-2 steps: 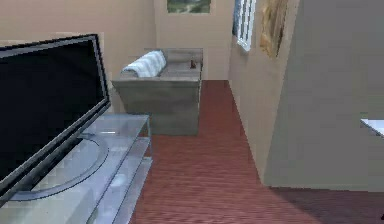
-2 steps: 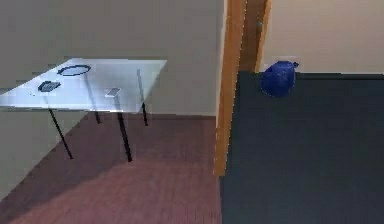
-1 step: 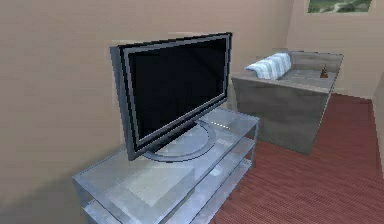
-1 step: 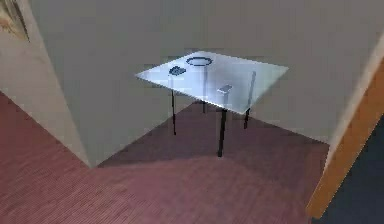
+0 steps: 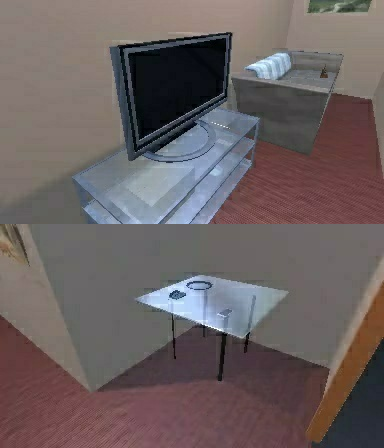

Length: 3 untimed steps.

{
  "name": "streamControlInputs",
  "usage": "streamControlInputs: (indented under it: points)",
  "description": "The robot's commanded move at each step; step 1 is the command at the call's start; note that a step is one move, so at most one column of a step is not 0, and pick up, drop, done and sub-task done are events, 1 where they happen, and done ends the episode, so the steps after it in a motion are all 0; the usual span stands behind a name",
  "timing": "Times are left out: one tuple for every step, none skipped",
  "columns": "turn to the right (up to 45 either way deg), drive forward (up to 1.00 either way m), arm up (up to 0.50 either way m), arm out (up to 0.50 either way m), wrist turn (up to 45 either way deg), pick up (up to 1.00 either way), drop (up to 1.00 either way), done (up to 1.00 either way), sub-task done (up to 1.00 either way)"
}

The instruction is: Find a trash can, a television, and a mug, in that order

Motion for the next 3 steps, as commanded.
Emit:
streamControlInputs:
  points:
    - [-45.0,0.0,0.0,0.0,0.0,0.0,0.0,0.0,0.0]
    - [-45.0,0.0,0.0,0.0,0.0,0.0,0.0,0.0,0.0]
    - [-45.0,0.0,0.0,0.0,0.0,0.0,0.0,0.0,0.0]
